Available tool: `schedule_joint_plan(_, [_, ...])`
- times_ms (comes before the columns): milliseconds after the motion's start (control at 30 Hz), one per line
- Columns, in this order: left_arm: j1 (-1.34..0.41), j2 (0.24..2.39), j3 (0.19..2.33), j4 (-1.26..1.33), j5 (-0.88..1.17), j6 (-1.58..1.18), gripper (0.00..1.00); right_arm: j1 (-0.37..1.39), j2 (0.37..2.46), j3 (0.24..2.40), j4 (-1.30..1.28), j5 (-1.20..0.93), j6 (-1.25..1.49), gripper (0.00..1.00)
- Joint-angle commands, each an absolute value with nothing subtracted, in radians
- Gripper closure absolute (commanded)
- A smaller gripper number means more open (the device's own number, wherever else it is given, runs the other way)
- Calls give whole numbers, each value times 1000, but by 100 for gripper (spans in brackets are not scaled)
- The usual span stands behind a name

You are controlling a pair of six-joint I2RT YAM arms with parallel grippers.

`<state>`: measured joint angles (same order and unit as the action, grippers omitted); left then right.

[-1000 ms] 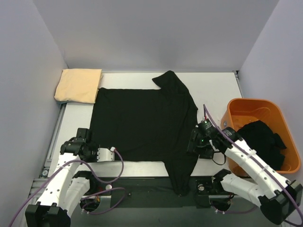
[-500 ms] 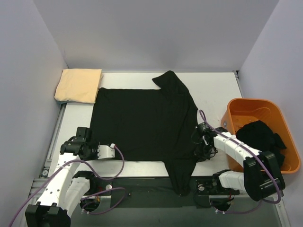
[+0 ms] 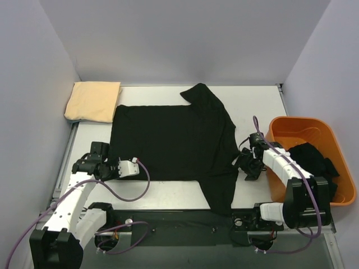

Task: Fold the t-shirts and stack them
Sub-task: Grap the side of the flattened tshirt closest away from the robot with both arms

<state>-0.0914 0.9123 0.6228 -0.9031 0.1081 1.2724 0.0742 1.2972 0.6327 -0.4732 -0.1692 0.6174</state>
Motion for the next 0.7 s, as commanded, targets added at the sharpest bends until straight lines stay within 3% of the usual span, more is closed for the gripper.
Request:
schedule_joint_plan(0, [-101, 830, 618, -968, 218, 1269, 100, 121, 1189, 707, -708, -103, 577, 44])
schedule_joint_plan(300, [-112, 795, 591, -976, 183, 1226, 100, 489, 1022, 571, -925, -161, 825, 46])
schedule_joint_plan(533, [-118, 796, 592, -986, 147, 1223, 100, 594, 1000, 413, -771, -342, 925, 47])
schedule_joint_plan(600, [-117, 795, 597, -989, 140, 1213, 100, 597, 985, 367, -704, -389, 946, 55])
schedule_joint_plan(633, [-117, 796, 598, -991, 135, 1203, 100, 598, 970, 348, -681, -402, 960, 67])
schedule_joint_plan(667, [-117, 801, 601, -991, 133, 1197, 100, 598, 960, 345, -663, -414, 965, 72])
